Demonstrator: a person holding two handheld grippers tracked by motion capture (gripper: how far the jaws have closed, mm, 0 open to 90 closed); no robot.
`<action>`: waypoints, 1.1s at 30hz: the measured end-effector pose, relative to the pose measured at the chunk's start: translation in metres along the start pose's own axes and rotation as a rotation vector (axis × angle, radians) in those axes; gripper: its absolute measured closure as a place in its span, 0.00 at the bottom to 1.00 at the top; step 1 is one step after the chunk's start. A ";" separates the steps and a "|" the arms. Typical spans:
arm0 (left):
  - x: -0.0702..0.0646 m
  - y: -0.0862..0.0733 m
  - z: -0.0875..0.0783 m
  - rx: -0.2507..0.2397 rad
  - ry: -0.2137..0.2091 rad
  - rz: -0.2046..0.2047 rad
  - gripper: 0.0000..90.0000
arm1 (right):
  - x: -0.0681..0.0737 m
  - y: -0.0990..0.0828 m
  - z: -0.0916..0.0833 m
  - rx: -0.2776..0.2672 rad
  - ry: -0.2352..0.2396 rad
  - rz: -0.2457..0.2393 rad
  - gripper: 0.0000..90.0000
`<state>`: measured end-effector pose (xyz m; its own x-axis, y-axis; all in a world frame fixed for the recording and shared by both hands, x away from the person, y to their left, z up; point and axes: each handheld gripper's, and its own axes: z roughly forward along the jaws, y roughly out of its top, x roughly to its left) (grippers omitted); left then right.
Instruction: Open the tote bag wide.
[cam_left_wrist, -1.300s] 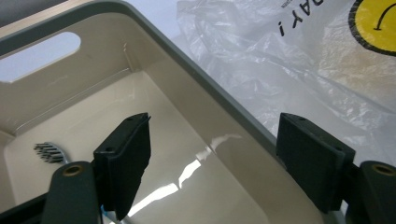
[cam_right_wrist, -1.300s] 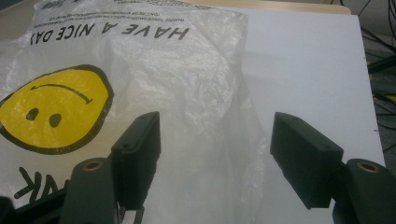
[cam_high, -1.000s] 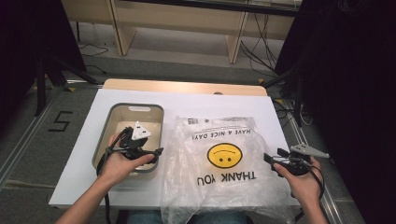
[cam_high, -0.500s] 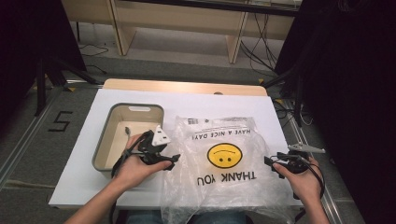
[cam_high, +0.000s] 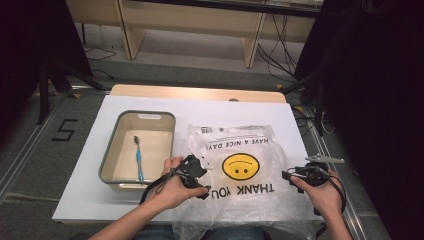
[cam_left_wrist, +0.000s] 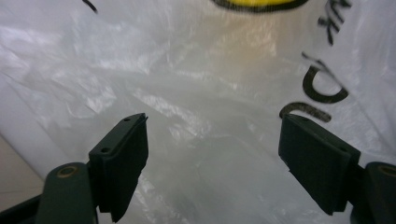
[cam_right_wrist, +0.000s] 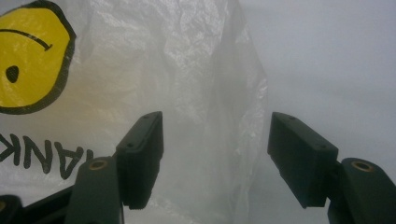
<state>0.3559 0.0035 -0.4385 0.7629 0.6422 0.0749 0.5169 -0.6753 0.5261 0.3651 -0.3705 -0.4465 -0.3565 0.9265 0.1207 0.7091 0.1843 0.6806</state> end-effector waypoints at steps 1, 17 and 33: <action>-0.001 0.000 0.003 0.017 0.004 -0.003 0.27 | 0.000 -0.001 0.001 0.007 0.001 0.002 0.41; 0.008 -0.002 0.028 0.156 0.016 -0.038 0.64 | 0.002 -0.007 0.010 0.122 0.032 -0.019 0.68; 0.015 0.005 0.032 0.163 0.015 -0.034 0.98 | 0.007 -0.010 0.013 0.180 0.059 0.027 1.00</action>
<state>0.3824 -0.0018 -0.4621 0.7388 0.6700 0.0726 0.5992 -0.7024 0.3842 0.3633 -0.3611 -0.4617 -0.3669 0.9121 0.1829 0.8144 0.2199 0.5370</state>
